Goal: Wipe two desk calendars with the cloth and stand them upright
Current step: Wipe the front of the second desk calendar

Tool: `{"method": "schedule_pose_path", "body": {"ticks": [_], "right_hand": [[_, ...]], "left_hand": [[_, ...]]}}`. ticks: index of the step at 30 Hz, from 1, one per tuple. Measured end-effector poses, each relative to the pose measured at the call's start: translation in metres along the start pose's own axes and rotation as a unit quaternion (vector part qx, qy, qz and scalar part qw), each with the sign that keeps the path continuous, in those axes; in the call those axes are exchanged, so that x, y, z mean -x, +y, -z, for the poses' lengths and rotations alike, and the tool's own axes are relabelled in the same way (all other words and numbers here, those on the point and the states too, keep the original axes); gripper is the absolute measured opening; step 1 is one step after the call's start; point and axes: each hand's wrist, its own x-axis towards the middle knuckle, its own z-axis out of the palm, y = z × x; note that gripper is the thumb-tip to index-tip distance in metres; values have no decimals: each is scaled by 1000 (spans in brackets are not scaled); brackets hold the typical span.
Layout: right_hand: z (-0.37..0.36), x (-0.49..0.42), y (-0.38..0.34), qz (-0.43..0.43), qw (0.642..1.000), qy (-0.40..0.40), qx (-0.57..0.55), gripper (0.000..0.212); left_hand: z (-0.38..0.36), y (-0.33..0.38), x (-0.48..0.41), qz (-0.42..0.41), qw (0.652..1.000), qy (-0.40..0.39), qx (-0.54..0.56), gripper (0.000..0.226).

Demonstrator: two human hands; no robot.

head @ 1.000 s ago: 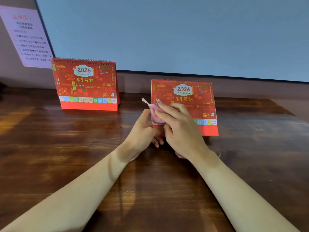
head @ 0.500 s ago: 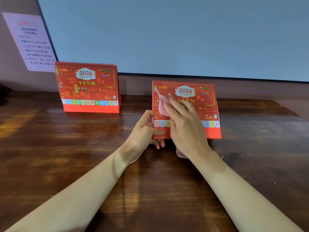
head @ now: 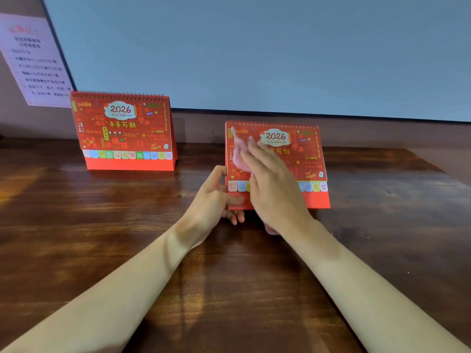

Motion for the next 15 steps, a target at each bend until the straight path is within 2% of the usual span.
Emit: {"method": "schedule_pose_path", "body": {"ticks": [3, 8, 12, 15], "right_hand": [[3, 12, 5, 46, 999, -2, 3, 53], [18, -3, 25, -42, 997, 39, 42, 50], [14, -5, 21, -67, 997, 29, 36, 55], [9, 8, 7, -17, 1000, 22, 13, 55]], "left_hand": [[0, 1, 1, 1, 1000, 4, -1, 44], [-1, 2, 3, 1, 1000, -8, 5, 44], [0, 1, 2, 0, 1000, -13, 2, 44], [0, 1, 2, -4, 1000, -3, 3, 44]]}}
